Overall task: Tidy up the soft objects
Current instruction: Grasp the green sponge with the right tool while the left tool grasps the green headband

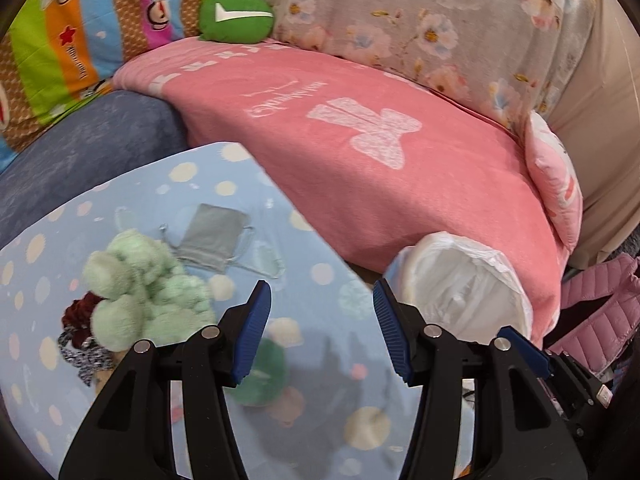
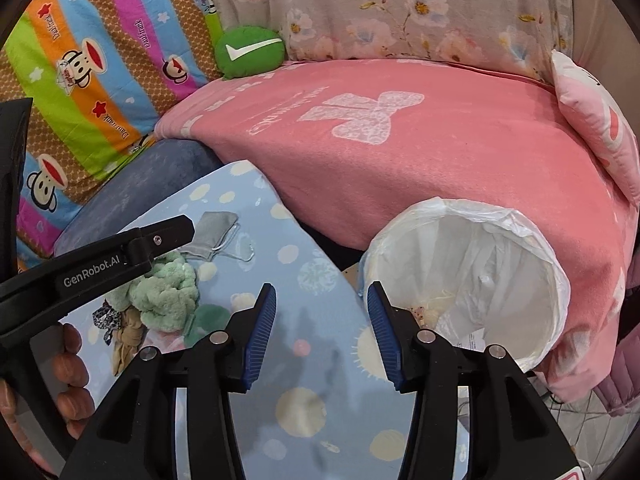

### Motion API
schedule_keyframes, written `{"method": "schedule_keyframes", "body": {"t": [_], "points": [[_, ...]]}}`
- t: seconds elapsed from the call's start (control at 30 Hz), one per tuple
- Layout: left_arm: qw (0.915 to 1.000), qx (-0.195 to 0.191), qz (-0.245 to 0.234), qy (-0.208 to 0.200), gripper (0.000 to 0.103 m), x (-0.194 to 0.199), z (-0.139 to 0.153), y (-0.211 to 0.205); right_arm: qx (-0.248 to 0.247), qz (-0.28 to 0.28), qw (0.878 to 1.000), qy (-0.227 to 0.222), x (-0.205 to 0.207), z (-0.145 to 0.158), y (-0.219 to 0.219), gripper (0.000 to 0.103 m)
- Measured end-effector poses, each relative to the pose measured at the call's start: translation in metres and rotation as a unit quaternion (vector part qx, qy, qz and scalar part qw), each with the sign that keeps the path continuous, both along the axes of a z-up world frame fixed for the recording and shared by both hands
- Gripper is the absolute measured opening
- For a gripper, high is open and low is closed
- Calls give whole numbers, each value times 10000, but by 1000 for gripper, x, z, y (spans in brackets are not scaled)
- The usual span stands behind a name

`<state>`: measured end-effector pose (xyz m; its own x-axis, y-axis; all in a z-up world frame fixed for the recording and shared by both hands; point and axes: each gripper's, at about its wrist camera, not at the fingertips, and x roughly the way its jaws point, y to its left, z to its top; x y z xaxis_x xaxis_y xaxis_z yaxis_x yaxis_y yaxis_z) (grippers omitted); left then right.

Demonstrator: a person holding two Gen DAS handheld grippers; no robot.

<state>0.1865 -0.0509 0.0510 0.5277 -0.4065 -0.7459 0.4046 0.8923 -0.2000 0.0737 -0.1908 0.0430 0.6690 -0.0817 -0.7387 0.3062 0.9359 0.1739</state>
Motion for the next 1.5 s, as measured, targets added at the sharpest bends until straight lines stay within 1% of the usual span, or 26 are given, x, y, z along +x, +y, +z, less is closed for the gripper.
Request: {"method": "schedule_keyframes", "body": {"t": [0.03,0.07,0.1,0.23,0.37,0.43,0.5,0.63,0.77,0.87,1.03,1.07,1.13,1.17,1.2,1.23,1.27,1.33,1.37,1.47,1.5], "points": [[10000,16,96,15,55,1,-2,9,0,36,10000,13,1,-1,6,51],[9999,23,164,36,61,3,-3,18,3,99,9999,40,2,-3,13,51],[9997,36,229,38,65,3,-5,27,-2,156,9999,62,5,-4,19,51],[9977,290,604,30,69,11,-20,67,13,368,9991,220,10,-19,43,51],[9951,299,907,268,69,23,-35,98,103,552,9975,426,19,-39,66,52],[9941,320,987,311,69,27,-40,109,143,641,9966,496,23,-47,77,55],[9932,330,1052,373,69,31,-46,117,151,717,9958,550,29,-54,87,58],[9919,188,1120,568,70,37,-56,129,182,866,9938,676,40,-68,104,58],[9909,137,1134,710,70,45,-64,131,246,932,9921,810,52,-81,116,59],[9900,95,1124,843,70,52,-70,130,283,965,9910,879,62,-89,123,62],[9893,142,1151,890,69,57,-77,128,344,935,9902,983,73,-101,127,62],[9891,167,1162,885,68,57,-78,127,350,934,9899,1003,75,-104,128,62],[9894,181,1135,883,62,57,-78,126,368,918,9896,1043,78,-108,128,62],[9896,196,1119,886,58,57,-78,126,385,911,9895,1053,79,-110,128,62],[9898,198,1094,895,51,58,-79,126,390,896,9895,1067,79,-112,128,62],[9899,191,1069,911,48,57,-79,126,381,878,9895,1084,80,-114,128,60],[9899,177,1056,925,46,57,-78,126,380,860,9896,1089,79,-115,128,56],[9900,152,1057,925,44,56,-78,127,420,839,9897,1085,79,-116,126,52],[9901,135,1051,923,41,55,-77,128,440,831,9897,1077,79,-116,126,50],[9902,125,1043,916,33,52,-74,128,410,852,9896,1083,78,-114,126,45],[9904,121,1038,903,32,50,-72,127,398,858,9896,1084,78,-113,125,44]]}}
